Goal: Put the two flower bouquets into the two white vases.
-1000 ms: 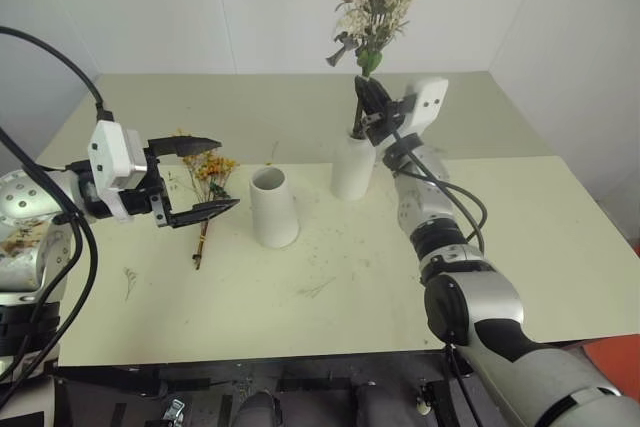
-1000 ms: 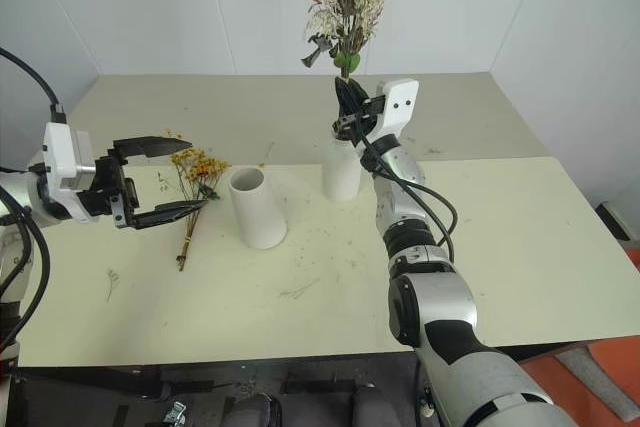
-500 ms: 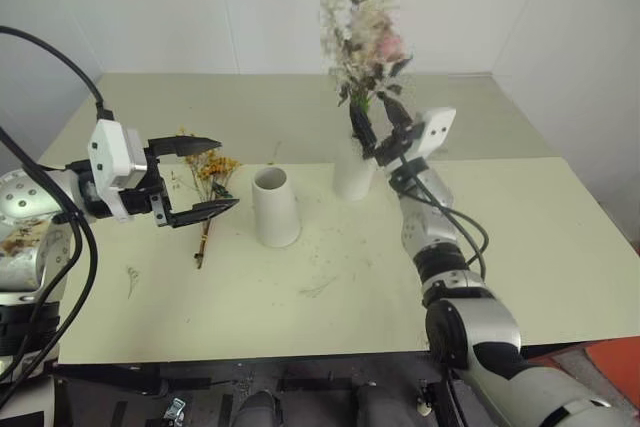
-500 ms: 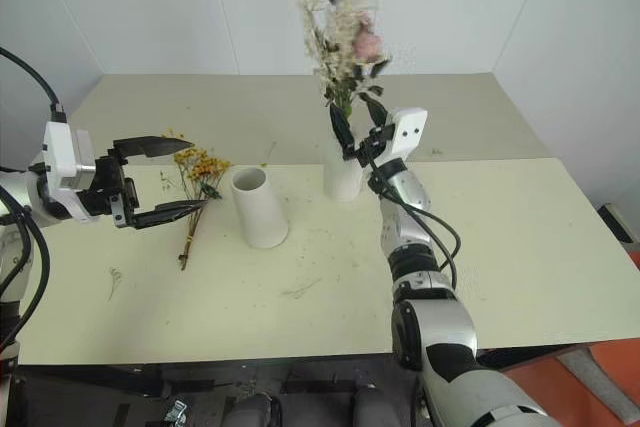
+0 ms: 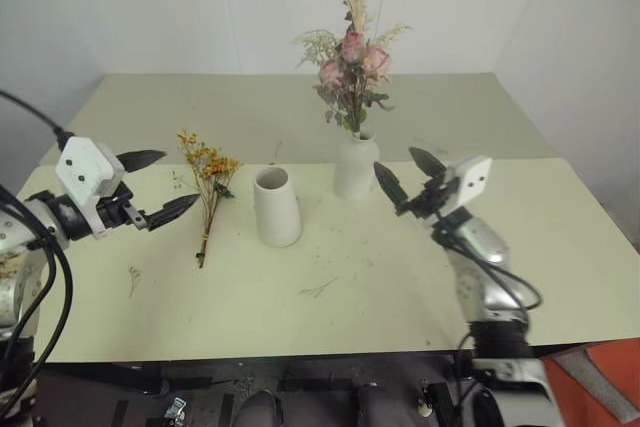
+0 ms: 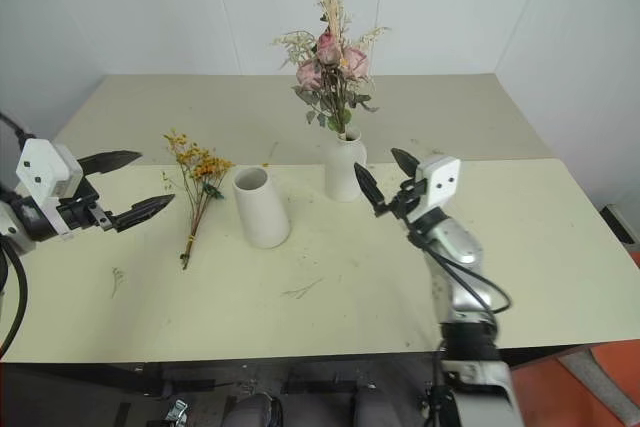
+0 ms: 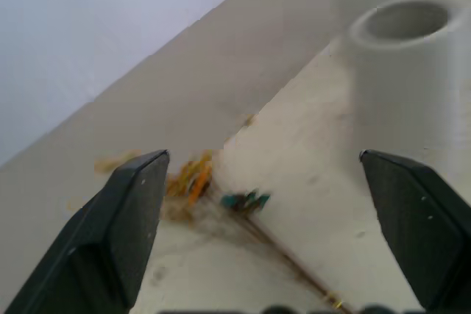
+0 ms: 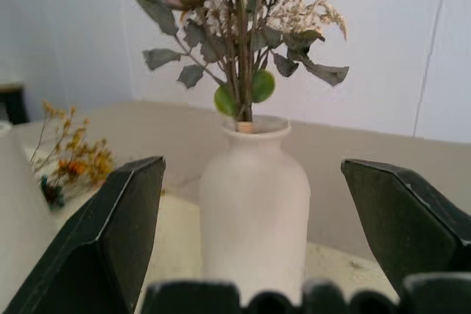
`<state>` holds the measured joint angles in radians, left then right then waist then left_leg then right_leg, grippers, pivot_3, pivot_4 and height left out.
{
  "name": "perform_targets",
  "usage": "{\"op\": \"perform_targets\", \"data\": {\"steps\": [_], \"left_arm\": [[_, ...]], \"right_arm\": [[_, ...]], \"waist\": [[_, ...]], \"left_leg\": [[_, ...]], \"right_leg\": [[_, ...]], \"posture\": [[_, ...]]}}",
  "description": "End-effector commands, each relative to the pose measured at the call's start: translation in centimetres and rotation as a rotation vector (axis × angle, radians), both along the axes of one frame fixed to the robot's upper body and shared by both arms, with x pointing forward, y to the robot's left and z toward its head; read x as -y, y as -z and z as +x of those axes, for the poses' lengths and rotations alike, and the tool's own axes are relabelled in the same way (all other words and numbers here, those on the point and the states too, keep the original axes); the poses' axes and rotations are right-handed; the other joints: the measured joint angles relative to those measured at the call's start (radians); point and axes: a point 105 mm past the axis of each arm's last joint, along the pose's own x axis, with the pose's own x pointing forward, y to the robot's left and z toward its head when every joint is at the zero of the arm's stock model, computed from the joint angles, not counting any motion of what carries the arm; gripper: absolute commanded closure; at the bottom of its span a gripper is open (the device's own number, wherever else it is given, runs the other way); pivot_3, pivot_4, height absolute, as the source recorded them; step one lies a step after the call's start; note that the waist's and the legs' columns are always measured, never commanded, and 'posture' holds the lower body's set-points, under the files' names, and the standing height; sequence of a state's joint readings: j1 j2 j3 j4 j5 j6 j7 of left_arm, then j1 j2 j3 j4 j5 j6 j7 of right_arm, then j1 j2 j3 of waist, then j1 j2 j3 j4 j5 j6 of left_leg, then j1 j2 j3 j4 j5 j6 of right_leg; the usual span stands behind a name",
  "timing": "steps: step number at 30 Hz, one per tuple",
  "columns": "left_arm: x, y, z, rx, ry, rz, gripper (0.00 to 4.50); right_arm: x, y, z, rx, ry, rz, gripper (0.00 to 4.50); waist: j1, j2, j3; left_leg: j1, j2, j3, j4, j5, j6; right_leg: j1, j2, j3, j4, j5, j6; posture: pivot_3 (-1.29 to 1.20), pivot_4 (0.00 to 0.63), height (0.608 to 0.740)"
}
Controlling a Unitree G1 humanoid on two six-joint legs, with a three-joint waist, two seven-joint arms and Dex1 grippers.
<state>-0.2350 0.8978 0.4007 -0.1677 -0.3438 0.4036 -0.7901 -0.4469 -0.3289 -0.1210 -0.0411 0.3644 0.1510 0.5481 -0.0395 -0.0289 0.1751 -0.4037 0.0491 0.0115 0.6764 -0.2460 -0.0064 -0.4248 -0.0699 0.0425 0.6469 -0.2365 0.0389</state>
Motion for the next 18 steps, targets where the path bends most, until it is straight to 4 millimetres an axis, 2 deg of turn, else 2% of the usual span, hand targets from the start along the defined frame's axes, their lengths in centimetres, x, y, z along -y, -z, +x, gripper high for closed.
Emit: {"op": "perform_targets", "data": {"steps": [1,2,8,10,14,18], "left_arm": [[-1.0,-1.7,-0.3,0.039,-0.155,0.040,0.00],[-1.1,-1.5,-0.2,0.012,-0.173,0.025,0.00],[-0.7,2.9,2.0,-0.372,-0.267,-0.001,0.00],[-0.1,3.9,3.0,-0.463,-0.294,-0.027,0.00],[1.9,4.4,4.7,-0.542,-0.264,-0.082,0.00],[2.5,5.3,6.2,-0.589,-0.268,-0.111,0.00]], "right_arm": [[0.0,-2.2,-1.6,-0.003,-0.039,-0.043,0.02],[0.3,-2.3,-1.7,-0.021,-0.040,-0.057,0.02],[0.1,-2.4,-3.5,-0.132,-0.204,-0.296,0.02],[-0.5,-2.5,-4.9,-0.133,-0.287,-0.377,0.02],[-1.1,-2.6,-6.1,-0.129,-0.335,-0.425,0.02],[-1.1,-2.4,-6.1,-0.134,-0.306,-0.410,0.02]], "waist": [[0.000,0.000,0.000],[0.001,0.000,0.000],[0.014,0.000,0.000],[0.019,-0.001,0.000],[0.024,-0.001,0.000],[0.022,-0.002,0.000]], "left_leg": [[0.001,0.000,0.000,0.000,0.000,0.000],[0.002,0.000,0.000,0.000,0.000,0.000],[0.003,-0.001,0.000,-0.001,0.000,0.000],[0.002,-0.001,0.000,-0.001,0.000,0.000],[0.000,-0.001,-0.001,0.000,0.000,0.000],[0.000,-0.001,-0.001,0.000,0.000,0.000]], "right_leg": [[0.001,0.000,0.000,0.000,0.000,0.000],[0.002,0.001,0.000,0.000,0.000,0.000],[0.003,0.001,0.000,-0.001,0.000,0.000],[0.002,0.001,0.000,-0.001,0.000,0.000],[0.001,0.002,0.000,-0.002,0.000,0.000],[0.001,0.002,0.000,-0.002,0.000,0.000]], "posture": [[0.00,0.150,0.740],[0.00,0.150,0.740],[0.00,0.150,0.740],[0.00,0.150,0.740],[0.00,0.150,0.740],[0.00,0.150,0.740]]}}
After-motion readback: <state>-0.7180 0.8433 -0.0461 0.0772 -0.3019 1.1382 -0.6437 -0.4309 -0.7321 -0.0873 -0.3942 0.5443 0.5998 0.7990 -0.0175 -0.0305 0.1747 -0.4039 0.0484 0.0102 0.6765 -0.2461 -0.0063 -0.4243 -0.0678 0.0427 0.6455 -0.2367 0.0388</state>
